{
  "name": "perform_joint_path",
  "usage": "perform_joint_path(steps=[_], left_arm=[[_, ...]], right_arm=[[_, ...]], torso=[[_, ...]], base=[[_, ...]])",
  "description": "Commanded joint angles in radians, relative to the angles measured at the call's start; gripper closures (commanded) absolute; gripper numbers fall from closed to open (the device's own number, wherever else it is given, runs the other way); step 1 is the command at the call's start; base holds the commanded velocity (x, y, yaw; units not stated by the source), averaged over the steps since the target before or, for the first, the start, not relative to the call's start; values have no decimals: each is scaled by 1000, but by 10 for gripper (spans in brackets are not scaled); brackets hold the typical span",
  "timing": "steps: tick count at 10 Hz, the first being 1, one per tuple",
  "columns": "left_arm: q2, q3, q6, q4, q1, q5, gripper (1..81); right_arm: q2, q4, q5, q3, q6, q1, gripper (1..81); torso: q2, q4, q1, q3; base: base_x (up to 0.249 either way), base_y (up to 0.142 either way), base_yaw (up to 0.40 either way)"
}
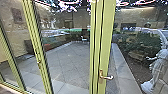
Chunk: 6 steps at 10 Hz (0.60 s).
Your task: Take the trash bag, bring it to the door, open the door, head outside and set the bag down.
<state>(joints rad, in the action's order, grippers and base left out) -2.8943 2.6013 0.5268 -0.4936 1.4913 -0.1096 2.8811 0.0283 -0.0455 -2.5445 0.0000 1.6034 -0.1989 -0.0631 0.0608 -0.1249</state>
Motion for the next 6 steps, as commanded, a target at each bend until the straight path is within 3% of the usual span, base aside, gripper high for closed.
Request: perform_joint_path(steps=[1, 6], left_arm=[[10, 2, 4, -10, -53, -76, 811], [6, 2, 4, -5, -55, -78, 811]], right_arm=[[-10, 10, -60, 20, -2, -44, 10], [-10, 5, -57, 30, -2, -39, 10]], torso=[[0, 0, 0, 0], [0, 0, 0, 0]], base=[[0, 0, 0], [0, 0, 0]])
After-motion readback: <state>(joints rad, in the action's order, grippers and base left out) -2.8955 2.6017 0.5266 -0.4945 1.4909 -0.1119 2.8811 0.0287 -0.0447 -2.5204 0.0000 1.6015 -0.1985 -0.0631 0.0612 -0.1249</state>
